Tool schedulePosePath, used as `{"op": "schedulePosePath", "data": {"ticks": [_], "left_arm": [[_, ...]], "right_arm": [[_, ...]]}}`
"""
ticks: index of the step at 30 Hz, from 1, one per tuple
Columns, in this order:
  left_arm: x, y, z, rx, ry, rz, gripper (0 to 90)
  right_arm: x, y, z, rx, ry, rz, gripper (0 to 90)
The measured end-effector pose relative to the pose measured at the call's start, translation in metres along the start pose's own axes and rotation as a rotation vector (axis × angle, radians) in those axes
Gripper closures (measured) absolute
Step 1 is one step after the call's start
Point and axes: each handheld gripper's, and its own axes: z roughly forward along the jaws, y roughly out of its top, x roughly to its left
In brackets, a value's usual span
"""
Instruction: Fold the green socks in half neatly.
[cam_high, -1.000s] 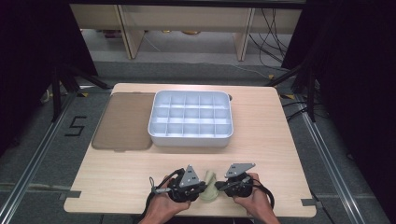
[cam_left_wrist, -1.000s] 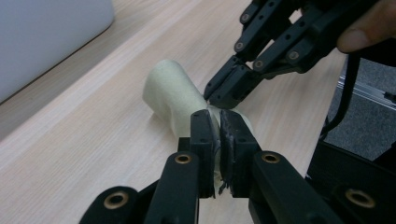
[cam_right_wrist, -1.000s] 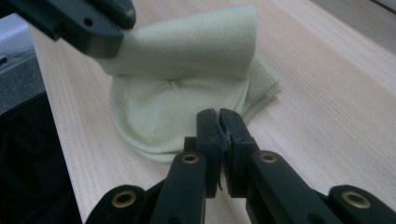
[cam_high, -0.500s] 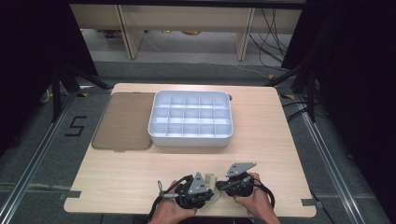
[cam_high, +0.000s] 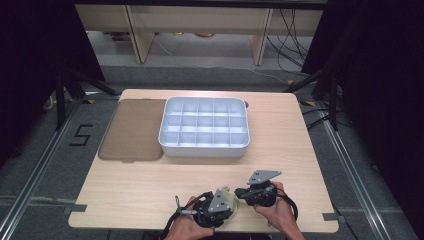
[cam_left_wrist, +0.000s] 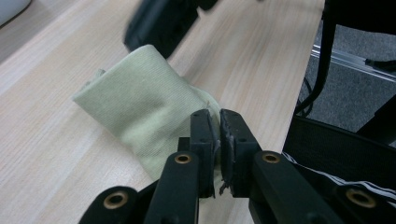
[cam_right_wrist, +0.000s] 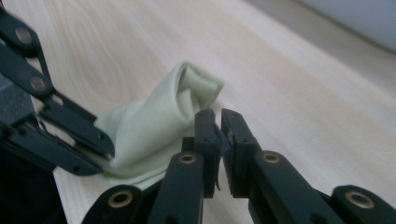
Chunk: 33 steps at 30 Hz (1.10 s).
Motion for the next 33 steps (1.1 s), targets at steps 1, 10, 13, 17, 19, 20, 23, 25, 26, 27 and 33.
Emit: {"op": "schedulePosePath", "data": {"ticks": [1,10,13,17,19,20,23,25,26,27,33], "left_arm": [[-0.001,-0.001,0.001,0.001,0.01,-0.014,83.1],[-0.002,-0.001,0.003,-0.008,0.0,-0.013,83.1],[-0.002,-0.001,0.003,-0.011,-0.002,-0.023,83.0],[-0.002,-0.001,0.003,-0.011,-0.002,-0.026,82.7],[-0.002,-0.001,0.003,-0.01,-0.003,-0.031,82.6],[-0.002,-0.002,0.003,-0.006,0.015,-0.022,82.5],[-0.002,-0.002,0.003,-0.007,0.014,-0.025,82.4],[-0.004,-0.002,0.004,-0.019,0.008,-0.039,81.9],[-0.004,-0.002,0.004,-0.019,0.007,-0.038,81.9],[-0.004,-0.002,0.003,-0.012,0.006,-0.037,81.6],[-0.002,-0.001,0.0,-0.02,-0.015,-0.057,75.6]], "right_arm": [[-0.001,0.001,-0.001,-0.01,-0.003,-0.005,85.7],[0.009,0.012,-0.011,-0.077,0.023,-0.036,85.8],[0.012,0.014,-0.009,-0.076,0.046,-0.038,86.1],[0.017,0.017,0.0,-0.078,0.095,-0.043,86.3],[0.018,0.017,0.001,-0.071,0.1,-0.04,86.3],[0.02,0.016,0.005,-0.056,0.098,-0.04,86.5],[0.018,0.013,0.008,-0.028,0.082,-0.062,86.9],[0.013,0.007,0.013,0.019,0.062,-0.056,87.4],[0.011,0.005,0.013,0.024,0.059,-0.046,88.0],[0.008,0.003,0.014,0.018,0.071,-0.021,88.5],[0.009,0.003,0.015,0.027,0.063,-0.031,88.5]]}}
